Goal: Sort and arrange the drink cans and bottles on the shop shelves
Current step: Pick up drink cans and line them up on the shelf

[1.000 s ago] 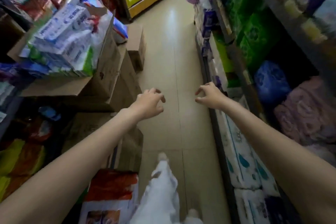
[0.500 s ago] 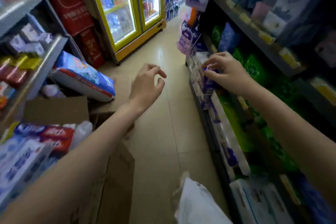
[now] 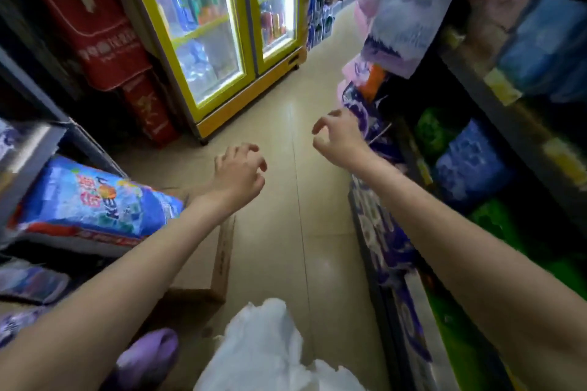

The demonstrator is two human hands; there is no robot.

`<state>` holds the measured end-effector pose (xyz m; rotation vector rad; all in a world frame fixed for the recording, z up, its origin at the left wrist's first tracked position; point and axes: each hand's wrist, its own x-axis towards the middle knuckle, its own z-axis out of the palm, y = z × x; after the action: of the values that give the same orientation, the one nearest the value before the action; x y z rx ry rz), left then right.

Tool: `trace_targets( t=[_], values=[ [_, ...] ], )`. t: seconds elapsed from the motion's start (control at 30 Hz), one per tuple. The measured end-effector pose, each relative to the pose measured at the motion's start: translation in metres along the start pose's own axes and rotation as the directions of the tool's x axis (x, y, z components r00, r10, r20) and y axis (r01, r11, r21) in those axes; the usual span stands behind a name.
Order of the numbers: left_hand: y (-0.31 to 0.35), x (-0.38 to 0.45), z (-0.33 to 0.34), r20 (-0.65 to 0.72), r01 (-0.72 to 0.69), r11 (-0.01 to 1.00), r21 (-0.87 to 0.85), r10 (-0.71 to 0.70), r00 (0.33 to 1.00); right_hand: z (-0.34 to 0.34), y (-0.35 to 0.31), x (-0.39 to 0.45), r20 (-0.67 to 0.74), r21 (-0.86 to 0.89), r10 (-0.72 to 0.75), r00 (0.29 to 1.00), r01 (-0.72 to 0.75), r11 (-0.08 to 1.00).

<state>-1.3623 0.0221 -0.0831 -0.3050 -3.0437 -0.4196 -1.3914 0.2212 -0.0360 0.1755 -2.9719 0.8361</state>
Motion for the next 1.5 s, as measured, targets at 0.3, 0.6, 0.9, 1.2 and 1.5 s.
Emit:
trace_targets(
  t=[0.3,0.6,0.9,1.2,1.5],
  values=[
    [-0.131,0.306,0.015,0.193,0.182,0.982,0.057,-0.19,0.963,0.013,0.065,0.307,-0.055,-0.212,0.148,0.987,-0.156,0.965],
    [-0.161,0.579,0.033,0.438,-0.063,0.979,0.193,-0.029,0.899,0.016,0.086,0.589,-0.226,0.034,0.343,0.912,-0.345,0.938],
    [-0.152,0.883,0.034,0.308,-0.158,0.974,0.165,0.102,0.946,-0.008,0.147,0.854,-0.21,0.094,0.436,0.875,-0.425,0.9],
    [-0.09,1.206,0.065,0.559,-0.496,0.86,0.118,0.355,0.749,-0.111,0.276,1.035,-0.606,0.013,0.452,0.654,-0.56,0.828],
    [0.155,1.375,0.103,0.373,-0.899,0.415,-0.142,0.863,0.34,-0.233,0.4,1.013,-0.795,0.205,0.601,0.088,-0.893,0.402]
  ],
)
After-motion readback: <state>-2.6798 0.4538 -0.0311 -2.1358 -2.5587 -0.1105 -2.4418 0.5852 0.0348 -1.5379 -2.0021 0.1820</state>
